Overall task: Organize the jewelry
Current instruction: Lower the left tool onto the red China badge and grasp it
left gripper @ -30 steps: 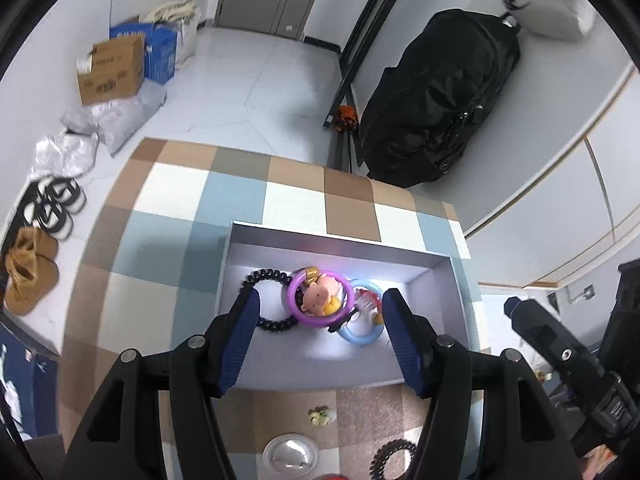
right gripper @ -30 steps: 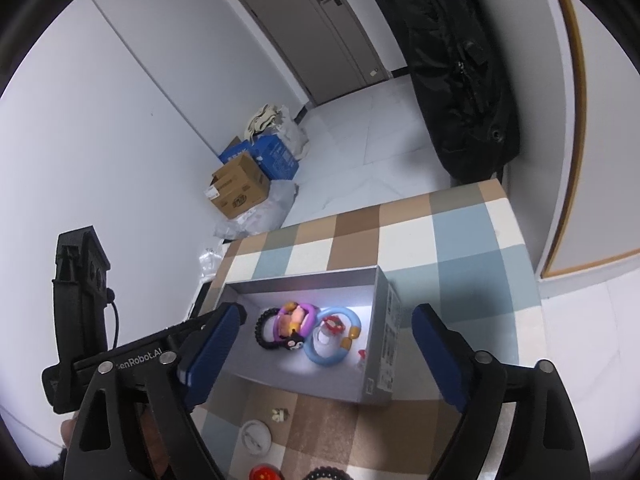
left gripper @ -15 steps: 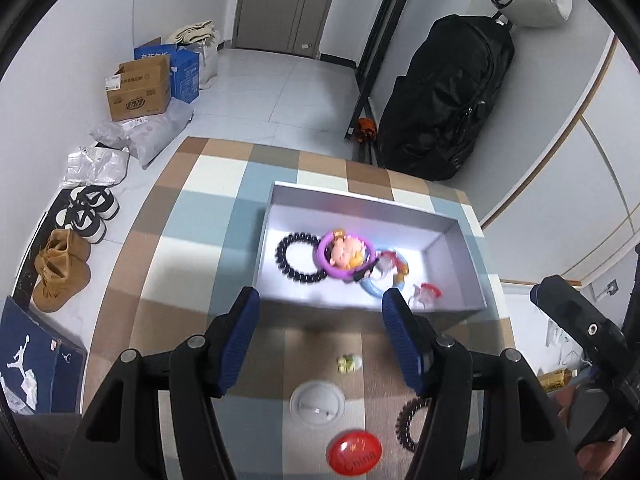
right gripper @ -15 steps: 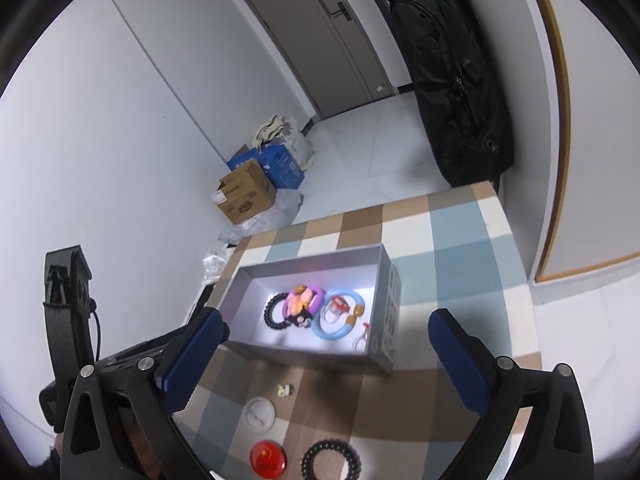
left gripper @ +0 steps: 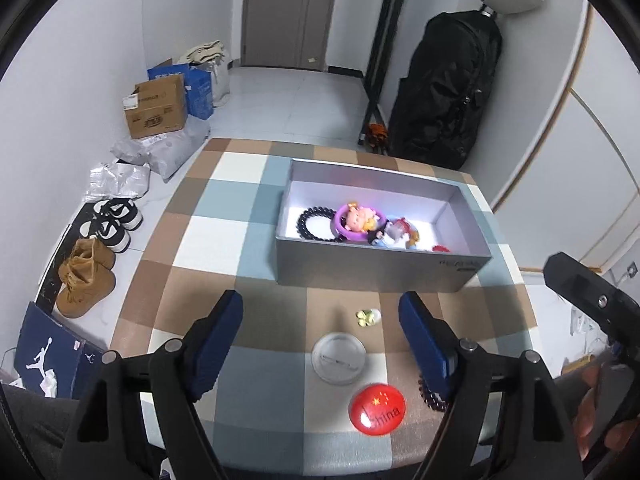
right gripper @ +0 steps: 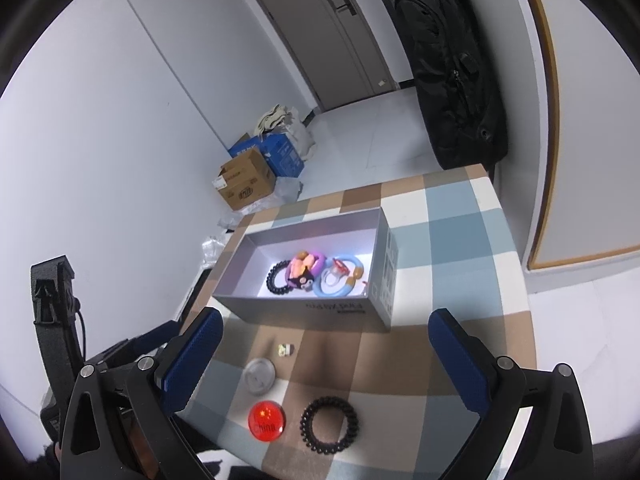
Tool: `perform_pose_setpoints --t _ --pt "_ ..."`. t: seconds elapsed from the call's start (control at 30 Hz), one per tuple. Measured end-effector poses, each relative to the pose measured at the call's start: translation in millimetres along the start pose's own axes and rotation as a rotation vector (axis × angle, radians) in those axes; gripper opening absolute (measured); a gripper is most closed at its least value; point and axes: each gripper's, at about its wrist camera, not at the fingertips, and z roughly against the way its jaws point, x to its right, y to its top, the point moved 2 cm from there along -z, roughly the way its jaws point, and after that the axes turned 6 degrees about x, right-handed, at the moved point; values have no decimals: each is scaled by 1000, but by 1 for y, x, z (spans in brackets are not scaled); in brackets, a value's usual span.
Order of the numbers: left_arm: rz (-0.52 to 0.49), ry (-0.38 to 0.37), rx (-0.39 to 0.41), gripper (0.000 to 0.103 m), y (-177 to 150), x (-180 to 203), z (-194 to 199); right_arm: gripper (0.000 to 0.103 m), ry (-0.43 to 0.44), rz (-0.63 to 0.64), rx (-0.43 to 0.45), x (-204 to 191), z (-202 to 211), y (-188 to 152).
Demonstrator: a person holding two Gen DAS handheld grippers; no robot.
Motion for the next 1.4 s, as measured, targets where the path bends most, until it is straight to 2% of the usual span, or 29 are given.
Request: perform_pose_setpoints --t 0.17,0.33,0.6,0.77,0.97,1.13,1.23,1.37,1.4 --pt "-16 7 2 77 -11 2 6 103 -8 7 -5 0 3 -4" --pt "-30 -34 -36 77 -25 7 11 103 -24 6 -15 3 6 -8" --pt "-63 -71 -133 77 -49 18 4 103 -31 -9 -48 5 6 -11" --pt "-50 -126 -191 77 -58 22 -3 103 -43 -5 -66 8 8 -15" --pt "-64 -115 -209 77 -62 28 -10 103 -71 -12 -96 16 7 -19" --pt "-115 -91 -198 76 -65 33 -10 103 -87 -40 -131 23 3 -23" --pt "-136 -66 -214 64 -68 35 -15 103 -90 -46 -141 24 2 -24" --pt "-160 -58 -206 63 -71 39 -14 103 -89 -44 -155 24 0 -25" --pt "-163 -62 -205 60 -71 40 -13 103 -91 -42 -159 24 -1 -26"
